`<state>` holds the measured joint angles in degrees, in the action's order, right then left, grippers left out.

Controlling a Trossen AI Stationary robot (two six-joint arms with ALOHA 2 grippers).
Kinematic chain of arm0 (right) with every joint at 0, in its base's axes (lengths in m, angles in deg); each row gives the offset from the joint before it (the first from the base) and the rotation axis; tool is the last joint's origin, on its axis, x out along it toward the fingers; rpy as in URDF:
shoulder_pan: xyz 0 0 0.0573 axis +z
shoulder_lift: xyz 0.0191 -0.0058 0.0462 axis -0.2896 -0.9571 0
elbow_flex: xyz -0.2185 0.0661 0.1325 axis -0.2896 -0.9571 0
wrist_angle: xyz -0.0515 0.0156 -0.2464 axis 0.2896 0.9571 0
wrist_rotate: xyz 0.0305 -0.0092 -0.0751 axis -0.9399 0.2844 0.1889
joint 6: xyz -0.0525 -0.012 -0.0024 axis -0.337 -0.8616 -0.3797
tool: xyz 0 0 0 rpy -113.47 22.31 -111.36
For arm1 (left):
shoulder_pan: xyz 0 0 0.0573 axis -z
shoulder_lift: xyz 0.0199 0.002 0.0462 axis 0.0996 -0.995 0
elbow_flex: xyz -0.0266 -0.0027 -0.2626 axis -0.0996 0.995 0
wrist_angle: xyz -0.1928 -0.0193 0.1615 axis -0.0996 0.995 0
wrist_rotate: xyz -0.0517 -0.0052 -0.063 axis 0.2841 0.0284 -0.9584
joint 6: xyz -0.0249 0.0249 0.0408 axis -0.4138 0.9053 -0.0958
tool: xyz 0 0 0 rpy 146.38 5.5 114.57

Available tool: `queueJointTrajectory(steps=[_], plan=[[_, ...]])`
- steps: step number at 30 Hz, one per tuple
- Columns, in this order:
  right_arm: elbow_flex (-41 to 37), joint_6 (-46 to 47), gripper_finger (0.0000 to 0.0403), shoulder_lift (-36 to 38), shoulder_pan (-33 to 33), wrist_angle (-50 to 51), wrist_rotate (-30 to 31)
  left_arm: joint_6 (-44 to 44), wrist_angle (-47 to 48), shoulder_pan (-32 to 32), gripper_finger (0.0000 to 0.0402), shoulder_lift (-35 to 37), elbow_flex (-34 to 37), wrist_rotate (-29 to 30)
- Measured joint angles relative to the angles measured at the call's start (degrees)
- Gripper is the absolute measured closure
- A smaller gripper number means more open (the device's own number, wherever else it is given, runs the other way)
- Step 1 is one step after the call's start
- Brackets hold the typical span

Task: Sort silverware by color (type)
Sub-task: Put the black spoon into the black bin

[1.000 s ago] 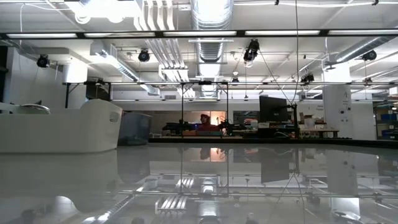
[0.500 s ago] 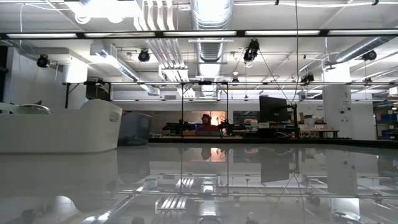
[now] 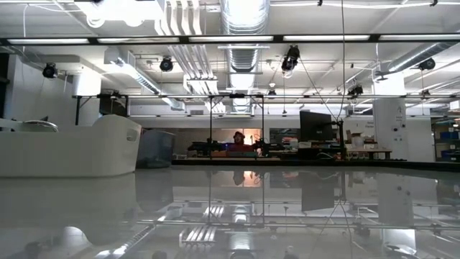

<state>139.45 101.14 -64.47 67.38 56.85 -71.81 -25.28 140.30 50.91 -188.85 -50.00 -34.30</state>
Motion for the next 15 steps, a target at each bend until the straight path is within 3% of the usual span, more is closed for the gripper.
queueJointTrajectory(steps=[6, 11, 15], plan=[[1.29, -8.97, 0.0393, 0.64, -2.99, 0.46, 6.59, -10.07, -2.77, -0.62, 0.0323, -1.66, 0.0, 12.65], [2.46, -17.35, 0.0394, 0.97, -6.98, 0.18, 21.85, -18.46, -3.58, -2.13, 0.0323, -4.13, 0.07, 20.01], [4.42, -25.82, 0.0394, 1.69, -10.09, -0.58, 27.8, -22.84, -4.74, -3.59, 0.0323, -6.59, 0.07, 23.5]])
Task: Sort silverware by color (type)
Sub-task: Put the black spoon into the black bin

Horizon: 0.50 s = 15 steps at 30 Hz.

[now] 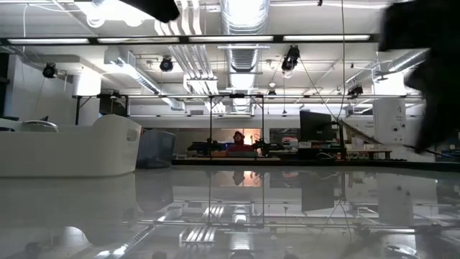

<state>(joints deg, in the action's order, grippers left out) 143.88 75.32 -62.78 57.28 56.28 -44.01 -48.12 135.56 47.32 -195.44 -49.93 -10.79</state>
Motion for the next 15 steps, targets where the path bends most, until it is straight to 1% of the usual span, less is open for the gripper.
queueJointTrajectory(steps=[4, 7, 9, 11, 15], plan=[[2.35, -8.18, 0.0394, 0.67, -3.6, -1.21, 8.91, -2.04, -1.81, -1.37, 0.0323, -2.34, 0.0, 1.15], [4.61, -14.58, 0.0394, 0.97, -5.46, -2.88, 13.98, -2.07, -5.88, -1.91, 0.0323, -4.11, 0.0, 4.21], [6.0, -19.31, 0.0394, 0.93, -6.87, -5.05, 17.02, -0.23, -8.92, -2.26, 0.0323, -5.31, 0.0, 6.52], [7.06, -24.27, 0.0394, 0.93, -7.83, -8.69, 19.38, 1.38, -11.1, -2.42, 0.0323, -6.08, 0.0, 8.83], [8.04, -34.81, 0.0394, 0.93, -8.48, -17.51, 19.9, 2.08, -15.33, -2.78, 0.0323, -7.08, 0.0, 14.72]])
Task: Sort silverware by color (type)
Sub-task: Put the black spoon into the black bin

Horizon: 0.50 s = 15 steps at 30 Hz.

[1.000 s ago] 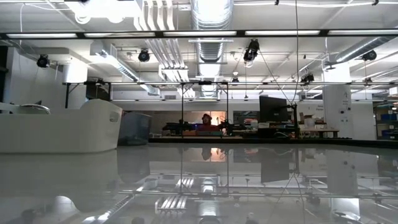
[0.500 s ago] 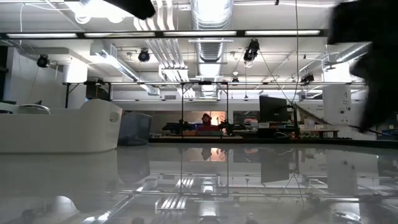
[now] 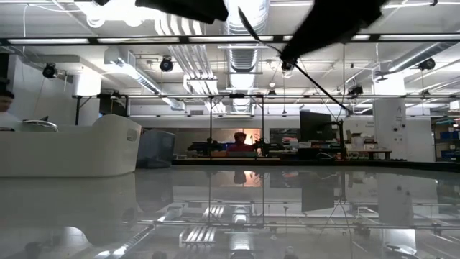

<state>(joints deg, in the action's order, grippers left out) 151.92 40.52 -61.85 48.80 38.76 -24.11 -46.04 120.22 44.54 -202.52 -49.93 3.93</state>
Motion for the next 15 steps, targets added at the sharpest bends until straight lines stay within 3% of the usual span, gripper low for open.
queueJointTrajectory(steps=[6, 15], plan=[[0.08, -11.94, 0.0394, 0.0, -0.09, -10.7, 0.58, 0.02, -2.1, -0.02, 0.0323, 0.07, 0.0, 5.92], [0.11, -18.55, 0.0394, 0.0, -0.11, -14.09, 3.95, 0.5, -7.45, -0.11, 0.0323, 0.18, 0.0, 6.28]])
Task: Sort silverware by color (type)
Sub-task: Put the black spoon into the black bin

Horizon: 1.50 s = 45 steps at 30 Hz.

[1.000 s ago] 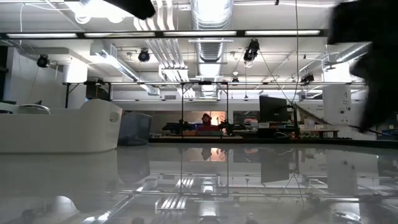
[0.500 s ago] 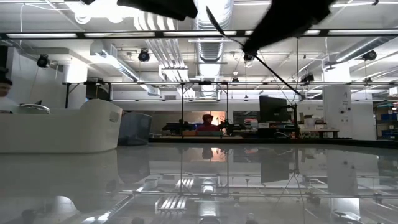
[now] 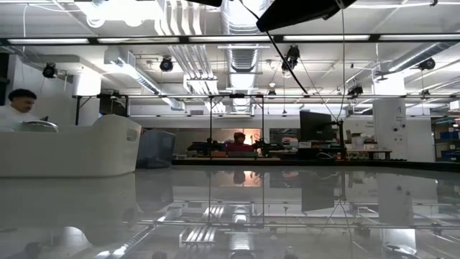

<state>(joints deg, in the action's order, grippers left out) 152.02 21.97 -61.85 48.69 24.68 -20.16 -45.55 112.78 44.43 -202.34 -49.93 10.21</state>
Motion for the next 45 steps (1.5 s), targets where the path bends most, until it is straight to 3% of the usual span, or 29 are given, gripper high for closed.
queueJointTrajectory(steps=[6, 31, 45], plan=[[0.0, -1.4, 0.0394, 0.0, -0.09, -0.99, 3.88, 0.0, -0.18, 0.0, 0.0323, 0.0, -0.02, -0.04], [0.02, -8.73, 0.0394, 0.07, -0.02, -5.12, 3.51, 0.21, -6.59, -1.9, 0.0323, 0.77, -0.07, 2.47], [0.03, -12.15, 0.0394, 0.07, -0.02, -5.95, 3.49, 9.39, -12.82, -2.79, 0.033, 0.83, -0.07, 4.15]])
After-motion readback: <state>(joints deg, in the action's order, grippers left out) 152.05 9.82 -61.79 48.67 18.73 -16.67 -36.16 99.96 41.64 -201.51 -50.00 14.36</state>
